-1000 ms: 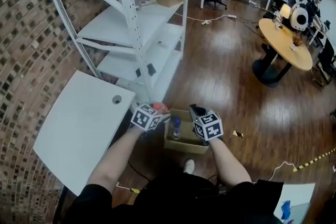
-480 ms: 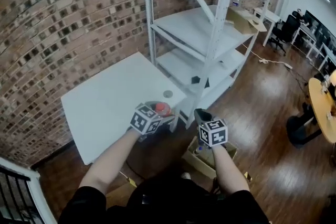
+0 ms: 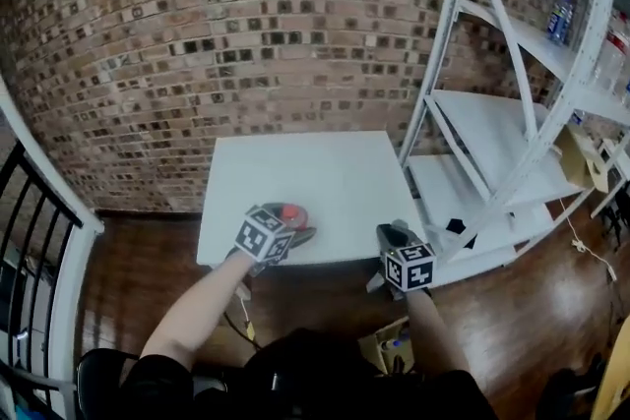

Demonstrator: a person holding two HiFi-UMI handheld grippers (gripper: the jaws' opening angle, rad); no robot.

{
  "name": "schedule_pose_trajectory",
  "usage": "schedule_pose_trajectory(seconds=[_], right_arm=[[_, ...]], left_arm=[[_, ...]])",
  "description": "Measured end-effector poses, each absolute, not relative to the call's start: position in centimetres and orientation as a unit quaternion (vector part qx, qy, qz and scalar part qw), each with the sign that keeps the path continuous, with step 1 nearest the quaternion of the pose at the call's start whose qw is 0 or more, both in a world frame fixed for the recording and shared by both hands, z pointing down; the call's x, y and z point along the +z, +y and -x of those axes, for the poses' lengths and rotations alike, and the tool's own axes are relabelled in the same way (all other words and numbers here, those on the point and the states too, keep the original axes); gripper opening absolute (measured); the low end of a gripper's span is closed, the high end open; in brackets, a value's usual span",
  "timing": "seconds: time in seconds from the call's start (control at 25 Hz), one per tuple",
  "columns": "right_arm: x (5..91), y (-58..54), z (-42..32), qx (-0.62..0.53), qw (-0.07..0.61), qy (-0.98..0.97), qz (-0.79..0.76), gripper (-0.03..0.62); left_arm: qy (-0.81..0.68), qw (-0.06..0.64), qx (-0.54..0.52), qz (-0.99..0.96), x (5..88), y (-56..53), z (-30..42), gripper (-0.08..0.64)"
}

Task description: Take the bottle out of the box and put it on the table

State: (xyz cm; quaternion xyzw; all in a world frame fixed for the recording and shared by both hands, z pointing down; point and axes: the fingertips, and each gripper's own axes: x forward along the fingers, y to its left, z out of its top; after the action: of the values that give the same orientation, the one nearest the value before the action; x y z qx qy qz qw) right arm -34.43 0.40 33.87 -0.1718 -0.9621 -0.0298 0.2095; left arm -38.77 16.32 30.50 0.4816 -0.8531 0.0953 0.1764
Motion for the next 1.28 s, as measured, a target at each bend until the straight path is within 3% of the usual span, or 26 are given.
schedule_pose_trajectory(seconds=[0.16,0.52,1.28], right_arm=[[32.4,8.5,38.5,-0.066,0.176,-0.937,0.293,0.005],[34.7,16.6,43.8,-0.065,0.203,-0.899,0.382,0.005],[37.5,26.7,68.7,-0.055,0.243,-0.897,0.364,0.005]], left_arm=[[-0.892,0.185,0.068,-0.407,30.8,22.6,40.5,0.330],[-0.929,0.200,0.026,-0.311,32.3,30.0,44.1,0.328],[-0.936,0.207,0.026,-0.284,35.1,39.8,72.1,0.330]])
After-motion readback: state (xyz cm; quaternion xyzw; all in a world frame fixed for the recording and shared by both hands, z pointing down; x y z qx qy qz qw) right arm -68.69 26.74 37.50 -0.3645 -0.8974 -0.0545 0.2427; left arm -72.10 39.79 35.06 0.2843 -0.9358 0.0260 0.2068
